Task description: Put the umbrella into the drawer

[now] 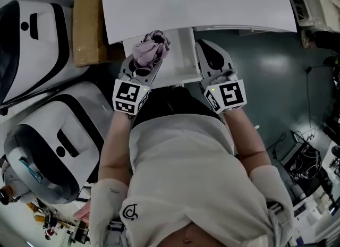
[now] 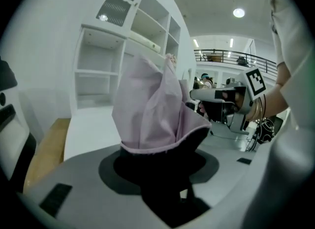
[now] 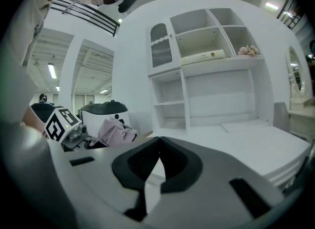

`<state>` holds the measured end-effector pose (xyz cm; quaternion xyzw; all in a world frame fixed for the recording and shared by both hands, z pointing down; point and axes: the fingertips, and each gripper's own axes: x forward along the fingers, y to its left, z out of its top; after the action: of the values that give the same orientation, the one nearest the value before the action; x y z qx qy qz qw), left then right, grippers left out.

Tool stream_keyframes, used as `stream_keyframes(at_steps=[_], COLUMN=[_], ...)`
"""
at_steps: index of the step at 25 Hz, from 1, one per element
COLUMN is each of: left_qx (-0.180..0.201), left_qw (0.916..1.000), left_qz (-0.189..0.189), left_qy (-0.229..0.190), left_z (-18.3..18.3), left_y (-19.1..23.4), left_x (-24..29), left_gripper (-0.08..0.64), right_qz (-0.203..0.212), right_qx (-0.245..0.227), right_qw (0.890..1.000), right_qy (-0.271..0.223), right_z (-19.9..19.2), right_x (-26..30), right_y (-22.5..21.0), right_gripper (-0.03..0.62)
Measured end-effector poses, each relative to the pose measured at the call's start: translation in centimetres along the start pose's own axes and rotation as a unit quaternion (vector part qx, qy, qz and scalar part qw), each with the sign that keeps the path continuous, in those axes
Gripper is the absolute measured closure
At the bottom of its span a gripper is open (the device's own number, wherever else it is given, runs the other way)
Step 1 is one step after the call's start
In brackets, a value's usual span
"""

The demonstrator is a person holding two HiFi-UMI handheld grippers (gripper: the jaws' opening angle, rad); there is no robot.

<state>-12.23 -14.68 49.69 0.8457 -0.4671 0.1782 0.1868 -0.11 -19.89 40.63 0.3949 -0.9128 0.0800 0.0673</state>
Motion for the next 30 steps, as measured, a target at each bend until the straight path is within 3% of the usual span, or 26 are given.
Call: stream_keyframes(at_steps=[7, 15, 30], left_qx=[-0.02, -0.022, -0.069], left_qw=[0.9932, 0.9808, 0.9521], left_qz=[-0.071, -0.108, -0.089], left_qy=[0.09, 0.161, 0.284], left_z=[-6.2, -12.2, -22.1], left_y=[-0.1, 0.1, 2.1], left_x=[5.5, 10.4, 16.0], left_gripper=[0.336, 0.336, 0.334], right_qz=[-0.052, -0.074, -0.108], right_qx=[0.029, 0.006, 0.061], right_qw=[0.998, 0.997, 0.991], right_qy=[0.024, 0.026, 0.057], right_z=[-3.1, -4.9, -11.0], right_x=[0.7, 2.3, 3.6], right_y=[-0.6, -1.4, -4.1], right_gripper=[0.586, 0.587, 0.588])
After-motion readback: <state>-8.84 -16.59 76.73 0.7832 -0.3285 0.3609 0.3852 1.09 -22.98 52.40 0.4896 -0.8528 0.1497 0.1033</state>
